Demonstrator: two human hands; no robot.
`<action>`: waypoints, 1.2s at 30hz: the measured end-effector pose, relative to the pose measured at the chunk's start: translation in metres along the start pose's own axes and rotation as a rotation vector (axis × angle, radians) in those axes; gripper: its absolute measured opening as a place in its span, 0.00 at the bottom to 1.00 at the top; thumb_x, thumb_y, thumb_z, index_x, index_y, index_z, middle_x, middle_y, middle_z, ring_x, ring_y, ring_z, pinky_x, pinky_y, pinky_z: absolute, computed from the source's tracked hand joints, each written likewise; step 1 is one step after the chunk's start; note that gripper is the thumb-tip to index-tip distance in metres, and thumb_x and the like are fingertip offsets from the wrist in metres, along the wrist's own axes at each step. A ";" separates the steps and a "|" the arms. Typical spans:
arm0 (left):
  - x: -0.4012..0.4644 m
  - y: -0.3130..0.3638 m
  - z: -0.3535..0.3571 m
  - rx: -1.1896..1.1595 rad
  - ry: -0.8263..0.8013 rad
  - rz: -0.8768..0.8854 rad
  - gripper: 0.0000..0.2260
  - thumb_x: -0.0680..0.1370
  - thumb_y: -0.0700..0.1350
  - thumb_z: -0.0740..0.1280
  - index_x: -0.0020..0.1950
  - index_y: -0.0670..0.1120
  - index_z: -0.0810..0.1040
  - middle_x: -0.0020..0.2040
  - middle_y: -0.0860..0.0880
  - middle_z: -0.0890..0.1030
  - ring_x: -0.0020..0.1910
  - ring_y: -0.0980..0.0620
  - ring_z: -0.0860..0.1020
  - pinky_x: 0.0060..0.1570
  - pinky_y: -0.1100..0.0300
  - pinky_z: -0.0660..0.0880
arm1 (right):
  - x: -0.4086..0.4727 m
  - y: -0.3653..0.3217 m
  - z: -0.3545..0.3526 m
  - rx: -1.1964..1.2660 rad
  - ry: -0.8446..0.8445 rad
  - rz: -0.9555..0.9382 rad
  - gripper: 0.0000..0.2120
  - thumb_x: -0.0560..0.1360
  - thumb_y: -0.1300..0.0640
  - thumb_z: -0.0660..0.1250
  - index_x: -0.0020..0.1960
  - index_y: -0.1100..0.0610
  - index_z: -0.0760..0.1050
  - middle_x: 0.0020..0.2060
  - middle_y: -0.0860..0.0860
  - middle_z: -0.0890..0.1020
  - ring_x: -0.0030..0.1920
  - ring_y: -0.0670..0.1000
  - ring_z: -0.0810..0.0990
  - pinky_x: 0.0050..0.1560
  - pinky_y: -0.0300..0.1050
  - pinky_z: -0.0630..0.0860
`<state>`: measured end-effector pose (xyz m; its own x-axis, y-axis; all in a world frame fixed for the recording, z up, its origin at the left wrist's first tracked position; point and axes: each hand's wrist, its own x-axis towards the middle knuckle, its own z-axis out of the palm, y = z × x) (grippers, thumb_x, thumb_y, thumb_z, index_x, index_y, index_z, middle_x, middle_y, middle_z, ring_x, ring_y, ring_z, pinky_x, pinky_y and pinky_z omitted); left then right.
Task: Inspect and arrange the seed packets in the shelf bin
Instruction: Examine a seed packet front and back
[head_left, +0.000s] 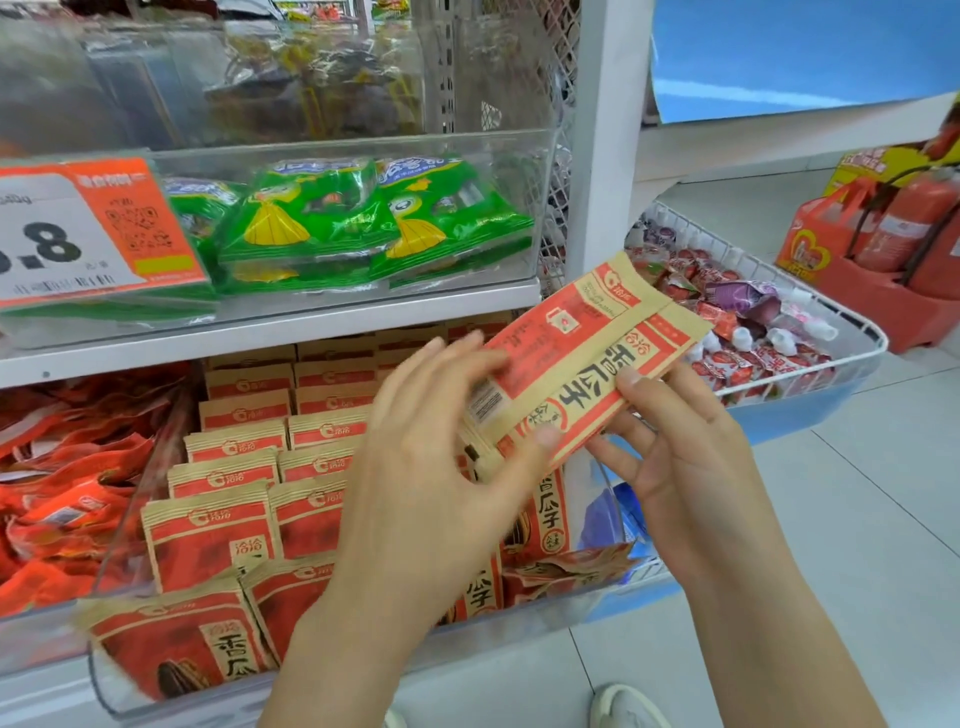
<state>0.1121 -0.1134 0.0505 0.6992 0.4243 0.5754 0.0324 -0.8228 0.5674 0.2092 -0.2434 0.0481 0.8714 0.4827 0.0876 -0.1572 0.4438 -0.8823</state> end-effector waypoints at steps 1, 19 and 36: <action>-0.002 0.000 0.004 0.067 -0.067 0.081 0.29 0.70 0.62 0.68 0.69 0.55 0.71 0.71 0.55 0.70 0.72 0.54 0.66 0.71 0.63 0.60 | -0.001 -0.001 0.001 0.004 -0.011 -0.013 0.09 0.69 0.57 0.66 0.49 0.53 0.78 0.40 0.48 0.84 0.37 0.46 0.82 0.36 0.38 0.79; 0.035 0.006 -0.002 -0.317 -0.579 -0.231 0.17 0.76 0.37 0.69 0.61 0.53 0.77 0.59 0.56 0.82 0.57 0.59 0.79 0.56 0.66 0.72 | 0.015 -0.028 -0.054 -0.075 -0.030 -0.113 0.16 0.60 0.44 0.78 0.45 0.48 0.82 0.43 0.47 0.85 0.41 0.45 0.83 0.38 0.37 0.79; 0.117 -0.066 0.100 0.669 -0.682 -0.108 0.29 0.81 0.62 0.52 0.72 0.43 0.68 0.73 0.40 0.68 0.73 0.41 0.63 0.72 0.49 0.60 | 0.028 -0.030 -0.056 -0.086 0.244 -0.265 0.08 0.70 0.51 0.69 0.48 0.49 0.78 0.45 0.47 0.83 0.47 0.46 0.83 0.42 0.37 0.78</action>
<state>0.2628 -0.0474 0.0212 0.9267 0.3728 -0.0463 0.3741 -0.9271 0.0224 0.2640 -0.2854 0.0508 0.9634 0.1610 0.2142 0.1190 0.4591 -0.8804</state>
